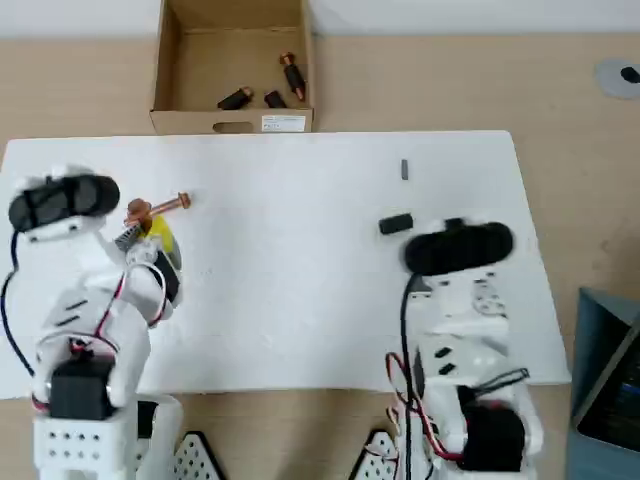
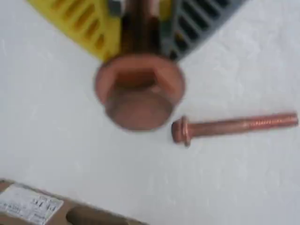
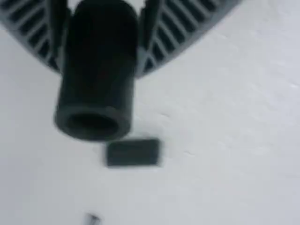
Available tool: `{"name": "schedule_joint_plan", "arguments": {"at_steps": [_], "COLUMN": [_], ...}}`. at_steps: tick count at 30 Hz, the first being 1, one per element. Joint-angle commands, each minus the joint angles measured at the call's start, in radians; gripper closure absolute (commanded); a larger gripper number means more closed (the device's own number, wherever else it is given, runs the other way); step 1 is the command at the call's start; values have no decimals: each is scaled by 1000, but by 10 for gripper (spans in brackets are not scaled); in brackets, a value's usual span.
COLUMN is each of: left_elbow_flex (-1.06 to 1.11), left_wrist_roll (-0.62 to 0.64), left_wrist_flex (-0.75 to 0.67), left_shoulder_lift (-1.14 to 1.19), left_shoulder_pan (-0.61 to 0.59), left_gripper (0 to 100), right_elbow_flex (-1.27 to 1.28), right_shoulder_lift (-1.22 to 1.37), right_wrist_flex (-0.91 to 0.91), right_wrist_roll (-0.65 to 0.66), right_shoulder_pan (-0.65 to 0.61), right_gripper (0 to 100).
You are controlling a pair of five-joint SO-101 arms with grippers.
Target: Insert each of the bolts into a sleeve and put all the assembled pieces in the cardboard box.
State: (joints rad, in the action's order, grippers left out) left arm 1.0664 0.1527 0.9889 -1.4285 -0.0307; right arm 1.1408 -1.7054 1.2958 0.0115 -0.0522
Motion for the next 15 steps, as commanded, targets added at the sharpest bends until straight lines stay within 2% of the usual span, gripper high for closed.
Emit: {"name": "schedule_joint_plan", "arguments": {"at_steps": [1, 9, 12, 15], "left_elbow_flex": [55, 150, 193, 198], "left_wrist_roll": [-2, 3, 3, 8], "left_wrist_flex": [-49, -51, -112, -187], "left_shoulder_lift": [-99, -305, -401, -398], "left_shoulder_pan": [12, 138, 178, 184], "left_gripper": [998, 998, 998, 998], "right_elbow_flex": [44, 182, 222, 245], "right_shoulder_lift": [-10, -10, -10, -10], "right_wrist_flex": [-135, -420, -499, -545], "right_wrist_roll": [-9, -9, -9, -9], "right_shoulder_pan": [-108, -337, -409, -476], "right_gripper": [989, 989, 989, 989]}}
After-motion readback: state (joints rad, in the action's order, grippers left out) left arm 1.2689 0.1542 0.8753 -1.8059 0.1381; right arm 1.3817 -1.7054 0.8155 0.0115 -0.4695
